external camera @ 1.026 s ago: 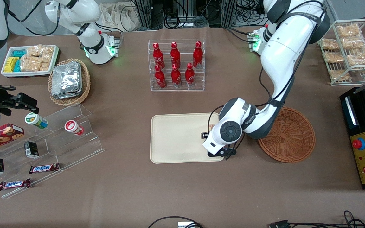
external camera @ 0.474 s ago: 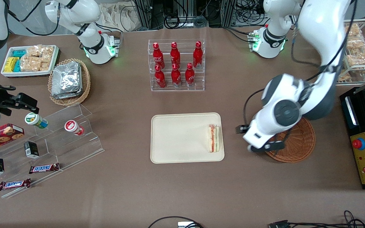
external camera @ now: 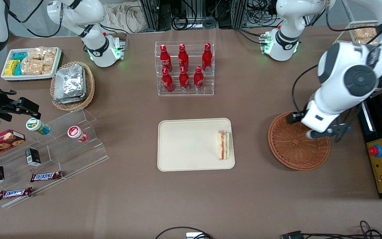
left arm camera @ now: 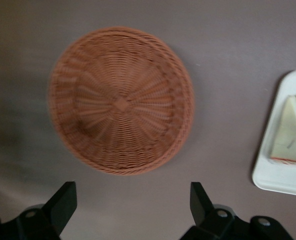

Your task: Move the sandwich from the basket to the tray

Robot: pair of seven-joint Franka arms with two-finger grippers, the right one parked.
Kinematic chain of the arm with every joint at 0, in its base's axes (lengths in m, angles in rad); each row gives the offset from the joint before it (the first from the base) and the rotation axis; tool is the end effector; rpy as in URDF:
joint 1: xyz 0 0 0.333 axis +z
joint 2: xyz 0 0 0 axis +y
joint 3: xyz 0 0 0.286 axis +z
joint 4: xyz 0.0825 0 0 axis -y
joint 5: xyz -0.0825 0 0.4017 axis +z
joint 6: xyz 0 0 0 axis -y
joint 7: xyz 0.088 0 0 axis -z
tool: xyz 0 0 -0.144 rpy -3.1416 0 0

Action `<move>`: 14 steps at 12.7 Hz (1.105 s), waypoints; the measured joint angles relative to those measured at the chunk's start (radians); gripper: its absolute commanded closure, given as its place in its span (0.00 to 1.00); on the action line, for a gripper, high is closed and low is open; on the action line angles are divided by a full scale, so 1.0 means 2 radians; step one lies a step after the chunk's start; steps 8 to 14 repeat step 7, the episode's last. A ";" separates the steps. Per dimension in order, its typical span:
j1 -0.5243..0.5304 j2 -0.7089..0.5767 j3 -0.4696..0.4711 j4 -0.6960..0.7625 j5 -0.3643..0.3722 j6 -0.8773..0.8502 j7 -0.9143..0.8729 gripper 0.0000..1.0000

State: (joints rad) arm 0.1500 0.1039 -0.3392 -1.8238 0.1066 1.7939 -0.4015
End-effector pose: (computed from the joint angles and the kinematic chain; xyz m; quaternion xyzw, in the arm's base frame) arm 0.5774 -0.0943 0.3950 -0.9933 -0.0904 0.0510 0.0509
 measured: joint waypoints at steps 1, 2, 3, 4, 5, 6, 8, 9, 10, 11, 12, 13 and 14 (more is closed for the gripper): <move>0.014 -0.008 0.001 0.004 -0.001 -0.018 0.013 0.00; 0.025 -0.014 0.001 0.013 -0.001 -0.037 0.022 0.00; 0.035 -0.017 0.001 0.024 -0.001 -0.052 0.028 0.00; 0.042 -0.017 0.001 0.034 -0.002 -0.060 0.039 0.00; 0.045 -0.017 0.001 0.041 -0.002 -0.062 0.050 0.00; 0.046 -0.015 0.001 0.045 -0.003 -0.062 0.056 0.00; 0.047 -0.011 0.001 0.051 -0.003 -0.062 0.057 0.00; 0.047 -0.011 0.001 0.051 -0.003 -0.062 0.057 0.00; 0.047 -0.011 0.001 0.051 -0.003 -0.062 0.057 0.00; 0.047 -0.011 0.001 0.051 -0.003 -0.062 0.057 0.00; 0.047 -0.011 0.001 0.051 -0.003 -0.062 0.057 0.00; 0.047 -0.011 0.001 0.051 -0.003 -0.062 0.057 0.00; 0.047 -0.011 0.001 0.051 -0.003 -0.062 0.057 0.00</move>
